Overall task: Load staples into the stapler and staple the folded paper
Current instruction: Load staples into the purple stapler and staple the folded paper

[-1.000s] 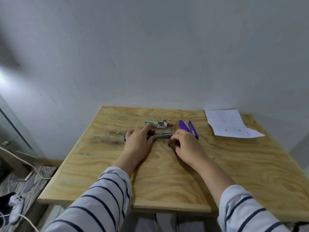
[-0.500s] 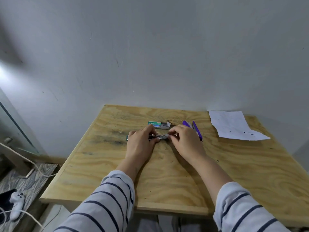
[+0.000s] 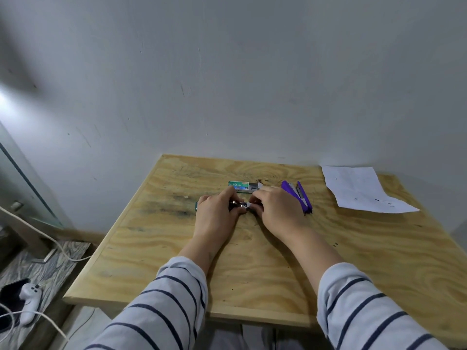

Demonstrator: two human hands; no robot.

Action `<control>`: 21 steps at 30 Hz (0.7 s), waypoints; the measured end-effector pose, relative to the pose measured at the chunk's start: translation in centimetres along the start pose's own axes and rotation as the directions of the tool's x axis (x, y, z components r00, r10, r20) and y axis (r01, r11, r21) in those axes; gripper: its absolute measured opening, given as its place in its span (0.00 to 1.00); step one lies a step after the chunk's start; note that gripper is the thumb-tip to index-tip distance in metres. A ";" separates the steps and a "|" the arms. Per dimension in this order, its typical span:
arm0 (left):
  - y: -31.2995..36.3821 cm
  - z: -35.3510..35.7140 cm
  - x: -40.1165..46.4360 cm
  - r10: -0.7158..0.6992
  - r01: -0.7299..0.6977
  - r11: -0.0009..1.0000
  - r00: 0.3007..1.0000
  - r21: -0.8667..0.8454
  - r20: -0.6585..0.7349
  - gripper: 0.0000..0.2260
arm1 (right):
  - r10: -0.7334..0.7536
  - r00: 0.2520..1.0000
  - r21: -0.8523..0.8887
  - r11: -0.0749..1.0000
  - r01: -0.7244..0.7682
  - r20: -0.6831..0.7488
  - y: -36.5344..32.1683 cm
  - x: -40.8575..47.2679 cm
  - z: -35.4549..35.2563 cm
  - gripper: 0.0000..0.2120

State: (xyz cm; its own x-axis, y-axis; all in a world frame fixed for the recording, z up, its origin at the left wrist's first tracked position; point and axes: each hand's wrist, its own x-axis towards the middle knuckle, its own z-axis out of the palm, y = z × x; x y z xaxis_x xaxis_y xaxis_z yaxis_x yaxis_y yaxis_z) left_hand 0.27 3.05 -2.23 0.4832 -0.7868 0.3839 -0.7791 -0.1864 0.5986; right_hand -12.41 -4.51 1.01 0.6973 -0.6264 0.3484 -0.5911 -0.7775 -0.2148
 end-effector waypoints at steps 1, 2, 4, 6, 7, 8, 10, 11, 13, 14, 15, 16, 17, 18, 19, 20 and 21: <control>-0.1 0.0 0.0 0.001 -0.001 1.000 1.000 -0.001 0.002 0.08 | -0.001 1.000 -0.008 1.000 0.001 0.002 -0.1 0.1 -0.1 0.09; -0.1 0.0 0.0 0.002 -0.002 1.000 1.000 -0.002 0.001 0.08 | -0.002 1.000 -0.016 1.000 0.002 0.004 -0.2 0.1 -0.1 0.09; -0.2 0.1 0.1 0.001 -0.001 1.000 1.000 -0.005 0.003 0.08 | -0.003 1.000 -0.021 1.000 0.003 0.005 -0.3 0.1 -0.2 0.08; -0.2 0.1 0.0 -0.002 0.002 1.000 1.000 -0.011 0.004 0.08 | -0.005 1.000 -0.028 1.000 0.005 0.005 -0.3 0.0 -0.2 0.08; -0.2 0.1 0.0 -0.001 0.001 1.000 1.000 -0.014 0.001 0.08 | -0.007 1.000 -0.037 0.999 0.007 0.008 -0.3 0.0 -0.2 0.09; -0.2 0.1 0.0 -0.001 0.001 1.000 1.000 -0.017 0.000 0.09 | -0.007 1.000 -0.045 0.999 0.008 0.011 -0.4 0.0 -0.2 0.09; -0.2 0.1 0.0 -0.002 0.001 1.000 1.000 -0.017 -0.002 0.09 | 0.000 1.000 -0.044 0.999 0.001 0.022 -0.5 -0.1 -0.2 0.10; -0.2 0.1 0.0 -0.001 0.001 1.000 1.000 -0.015 -0.003 0.09 | 0.006 1.000 -0.035 0.999 -0.005 0.026 -0.6 -0.2 -0.3 0.10; -0.2 0.1 0.0 0.002 -0.002 1.000 1.000 -0.015 -0.006 0.09 | 0.019 0.999 -0.009 1.000 -0.019 0.032 -0.7 -0.3 -0.4 0.11; -0.2 0.1 0.0 0.001 -0.002 1.000 1.000 -0.014 -0.005 0.09 | 0.026 0.999 0.004 1.000 -0.026 0.035 -0.7 -0.4 -0.5 0.12; -0.1 0.1 0.0 0.000 0.000 1.000 1.000 -0.013 -0.004 0.09 | 0.031 0.999 0.017 0.999 -0.032 0.037 -0.6 -0.4 -0.6 0.13; -0.1 0.0 0.0 0.000 0.000 1.000 1.000 -0.011 -0.003 0.09 | 0.031 0.999 0.030 0.999 -0.032 0.036 -0.6 -0.5 -0.7 0.14; -0.1 0.0 0.0 -0.001 0.001 1.000 1.000 -0.009 -0.002 0.08 | 0.025 0.999 0.039 0.999 -0.027 0.036 -0.5 -0.5 -0.7 0.14; 0.0 0.0 0.1 -0.001 0.001 1.000 1.000 -0.005 -0.002 0.08 | 0.012 0.999 0.040 0.999 -0.014 0.040 -0.4 -0.6 -0.7 0.14; 0.1 -0.1 0.0 -0.003 0.003 1.000 1.000 0.001 -0.003 0.08 | -0.007 0.999 0.036 0.999 0.005 0.050 -0.3 -0.7 -0.6 0.14; 0.1 -0.1 0.0 -0.007 0.007 1.000 1.000 0.006 -0.003 0.08 | -0.026 0.998 0.031 0.999 0.024 0.063 -0.2 -0.9 -0.5 0.15; 0.2 -0.1 0.1 -0.010 0.010 1.000 1.000 0.006 -0.002 0.08 | -0.040 0.997 0.027 0.999 0.038 0.072 -0.1 -1.0 -0.4 0.16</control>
State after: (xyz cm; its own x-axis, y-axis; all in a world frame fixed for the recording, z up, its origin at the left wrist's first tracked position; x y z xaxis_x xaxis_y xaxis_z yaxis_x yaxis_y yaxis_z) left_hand 0.21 3.05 -2.02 0.4919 -0.7836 0.3795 -0.7765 -0.1978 0.5982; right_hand -13.19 -3.79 1.08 0.7477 -0.5972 0.2902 -0.5529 -0.8020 -0.2259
